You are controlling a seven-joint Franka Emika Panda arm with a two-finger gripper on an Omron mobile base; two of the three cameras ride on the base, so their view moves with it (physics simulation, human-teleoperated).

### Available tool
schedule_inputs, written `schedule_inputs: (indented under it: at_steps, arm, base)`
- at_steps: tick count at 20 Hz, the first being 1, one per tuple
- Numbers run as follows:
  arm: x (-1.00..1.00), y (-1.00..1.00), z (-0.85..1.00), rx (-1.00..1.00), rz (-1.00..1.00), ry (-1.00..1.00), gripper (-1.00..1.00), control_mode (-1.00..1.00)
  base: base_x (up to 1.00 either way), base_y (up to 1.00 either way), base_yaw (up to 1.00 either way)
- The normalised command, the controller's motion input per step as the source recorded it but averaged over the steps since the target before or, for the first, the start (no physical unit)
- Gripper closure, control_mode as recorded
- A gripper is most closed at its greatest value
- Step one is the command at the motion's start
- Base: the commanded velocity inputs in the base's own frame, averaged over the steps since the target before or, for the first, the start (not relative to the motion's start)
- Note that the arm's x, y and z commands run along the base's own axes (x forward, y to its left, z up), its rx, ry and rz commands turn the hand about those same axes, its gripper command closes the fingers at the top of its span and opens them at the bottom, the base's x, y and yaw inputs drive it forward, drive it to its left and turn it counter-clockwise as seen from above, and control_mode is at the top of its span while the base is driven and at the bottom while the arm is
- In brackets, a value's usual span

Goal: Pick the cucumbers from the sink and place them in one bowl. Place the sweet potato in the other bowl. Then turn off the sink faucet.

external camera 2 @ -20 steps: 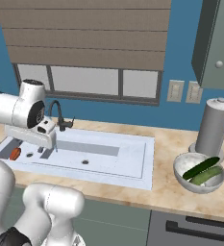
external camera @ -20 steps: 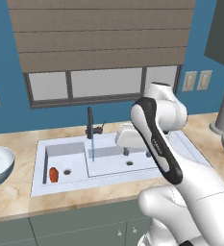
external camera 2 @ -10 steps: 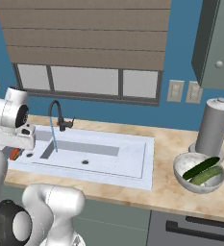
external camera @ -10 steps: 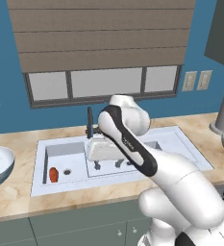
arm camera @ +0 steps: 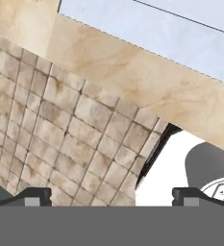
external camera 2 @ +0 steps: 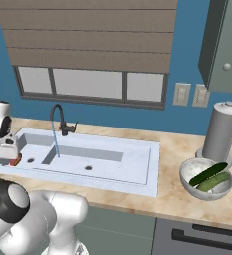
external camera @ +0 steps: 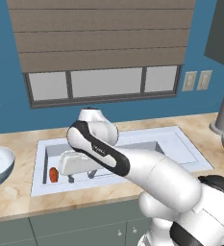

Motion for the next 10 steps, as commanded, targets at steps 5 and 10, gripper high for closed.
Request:
schedule_inputs:
  at_steps: [5,10]
  arm:
    - [0.30,0.31,-0.13,0.00,0.00,0.00,-1.00,-1.00]
    - [0.50,0.01,0.00,0.00,-0.07,0.00,-1.00,-1.00]
  base:
    - [0.00,0.00,0.00]
    - [0.00,0.00,0.00]
